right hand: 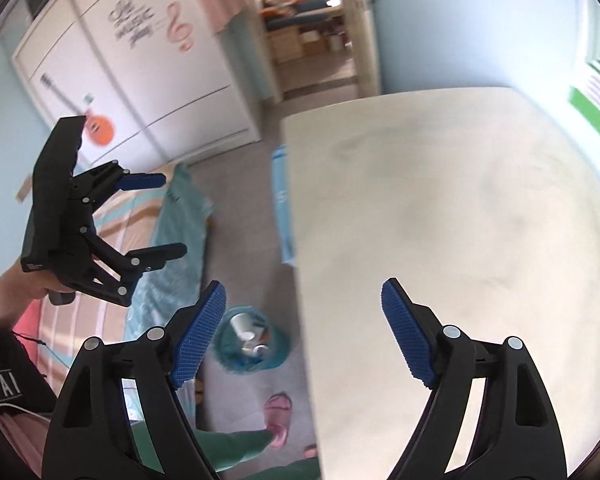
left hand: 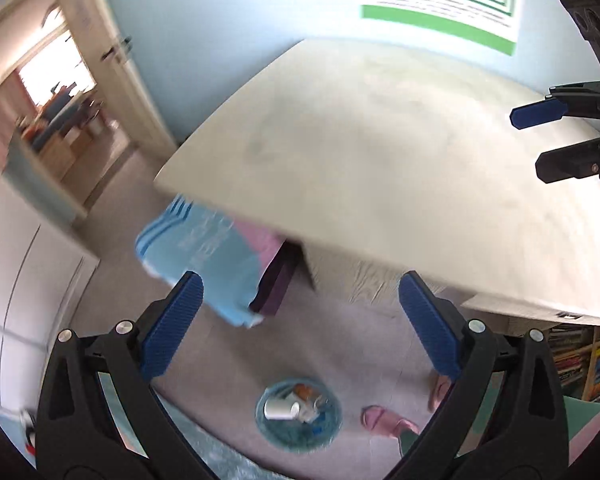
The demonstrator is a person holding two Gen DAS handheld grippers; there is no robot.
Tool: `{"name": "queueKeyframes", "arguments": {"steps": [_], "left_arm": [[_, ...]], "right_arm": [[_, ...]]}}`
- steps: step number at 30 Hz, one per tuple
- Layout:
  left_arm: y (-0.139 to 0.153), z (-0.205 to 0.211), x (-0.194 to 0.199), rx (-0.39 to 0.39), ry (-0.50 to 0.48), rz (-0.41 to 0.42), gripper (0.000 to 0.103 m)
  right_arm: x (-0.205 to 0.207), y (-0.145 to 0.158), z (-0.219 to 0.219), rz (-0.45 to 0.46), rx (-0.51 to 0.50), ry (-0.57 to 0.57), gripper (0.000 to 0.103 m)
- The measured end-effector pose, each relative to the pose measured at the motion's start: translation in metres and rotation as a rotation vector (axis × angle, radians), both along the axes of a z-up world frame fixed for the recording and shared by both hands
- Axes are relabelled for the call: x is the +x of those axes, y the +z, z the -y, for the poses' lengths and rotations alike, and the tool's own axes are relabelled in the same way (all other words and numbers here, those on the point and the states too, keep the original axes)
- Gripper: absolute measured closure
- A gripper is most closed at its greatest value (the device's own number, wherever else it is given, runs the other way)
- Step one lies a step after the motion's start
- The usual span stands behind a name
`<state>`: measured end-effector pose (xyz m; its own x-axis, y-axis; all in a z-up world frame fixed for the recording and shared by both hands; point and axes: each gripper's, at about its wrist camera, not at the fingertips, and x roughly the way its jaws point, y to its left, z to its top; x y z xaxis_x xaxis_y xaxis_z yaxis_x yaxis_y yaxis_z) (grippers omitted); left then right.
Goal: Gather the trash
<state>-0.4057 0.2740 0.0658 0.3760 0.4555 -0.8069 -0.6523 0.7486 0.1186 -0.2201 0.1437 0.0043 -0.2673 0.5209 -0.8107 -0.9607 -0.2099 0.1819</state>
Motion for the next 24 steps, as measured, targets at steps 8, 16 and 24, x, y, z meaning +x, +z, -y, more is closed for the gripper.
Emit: {"name": "queueKeyframes", "arguments": {"steps": [8,16,24], "left_arm": [[0.048,0.039,0.143,0.021,-0.188,0.08,0.007],[0.021,0.115,0.26,0.165,-0.272,0.123,0.007],[-0.003,0.171,0.349,0.095,-0.399,0.191,0.007]], "right_arm": [[0.121,0.036,0.084,0.034,0.057,-0.262,0.021],[0.226,0.045,0.178,0.122,0.065,-0.566,0.02],[0.275,0.043,0.244,0.107,0.082,-0.83,0.02]]}}
